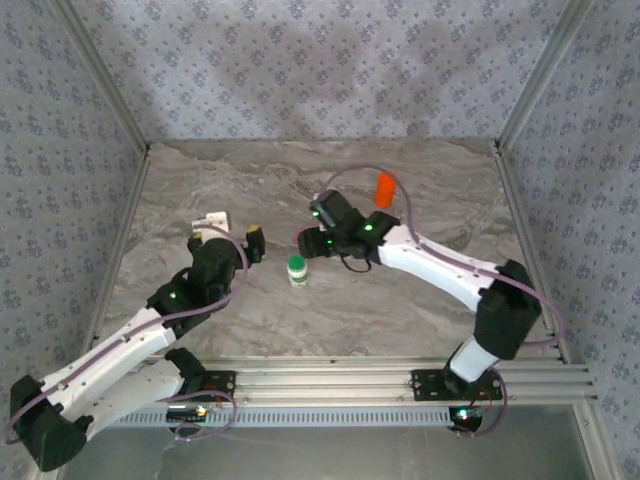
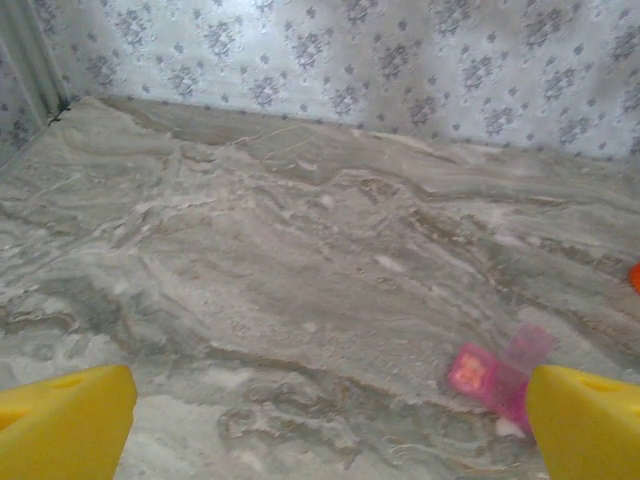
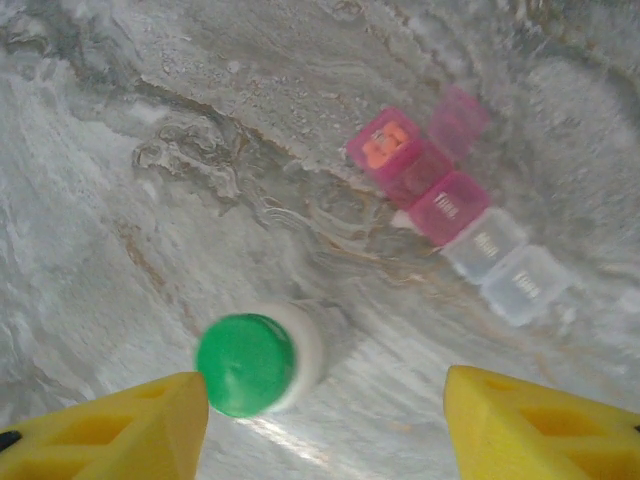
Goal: Sort the pills into containers
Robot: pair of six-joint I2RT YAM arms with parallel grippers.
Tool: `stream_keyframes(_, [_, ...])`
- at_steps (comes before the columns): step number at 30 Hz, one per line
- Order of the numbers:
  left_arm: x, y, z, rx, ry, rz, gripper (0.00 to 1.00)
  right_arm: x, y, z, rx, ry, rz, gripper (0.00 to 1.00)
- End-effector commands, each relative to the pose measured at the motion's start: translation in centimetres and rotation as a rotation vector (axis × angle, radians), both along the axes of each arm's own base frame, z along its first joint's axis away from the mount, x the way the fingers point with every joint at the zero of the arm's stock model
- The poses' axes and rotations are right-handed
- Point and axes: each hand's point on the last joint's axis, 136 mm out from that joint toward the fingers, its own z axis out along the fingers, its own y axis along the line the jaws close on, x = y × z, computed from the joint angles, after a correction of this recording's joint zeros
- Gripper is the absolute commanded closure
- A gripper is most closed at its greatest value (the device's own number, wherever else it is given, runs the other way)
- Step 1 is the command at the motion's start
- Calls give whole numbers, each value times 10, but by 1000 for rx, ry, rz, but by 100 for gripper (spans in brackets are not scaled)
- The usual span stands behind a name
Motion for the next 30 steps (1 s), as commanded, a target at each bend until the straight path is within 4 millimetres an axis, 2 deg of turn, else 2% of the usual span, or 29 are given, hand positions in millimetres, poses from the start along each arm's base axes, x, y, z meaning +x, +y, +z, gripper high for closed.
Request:
stream_keyframes(1, [-5,13,-7,32,-6,27,1,-5,2,-7,-76,60,-193,32])
stream_keyframes(3, [-8,18,-8,33,-13,39,1,-4,9,-13,-104,94,-237,31])
stream_keyframes(8, [-18,32,-11,23,-49,65,1,-5,10,-30,-234,138,-329,29])
stream_keyframes(13, [-29,47,-12,24,-89,83,0,-7,24,-48,-285,173,-335,29])
stream_keyframes(18, [-36,57,-8,-1,-134,92,1,-13,27,-64,-325,202,-349,28])
stream_keyframes(24, [-40,60,-9,-17,-142,92,1,-20,32,-84,-331,253,-344,27])
stream_keyframes(30, [-40,60,-10,-14,-138,91,1,-19,34,-100,-331,261,-313,30])
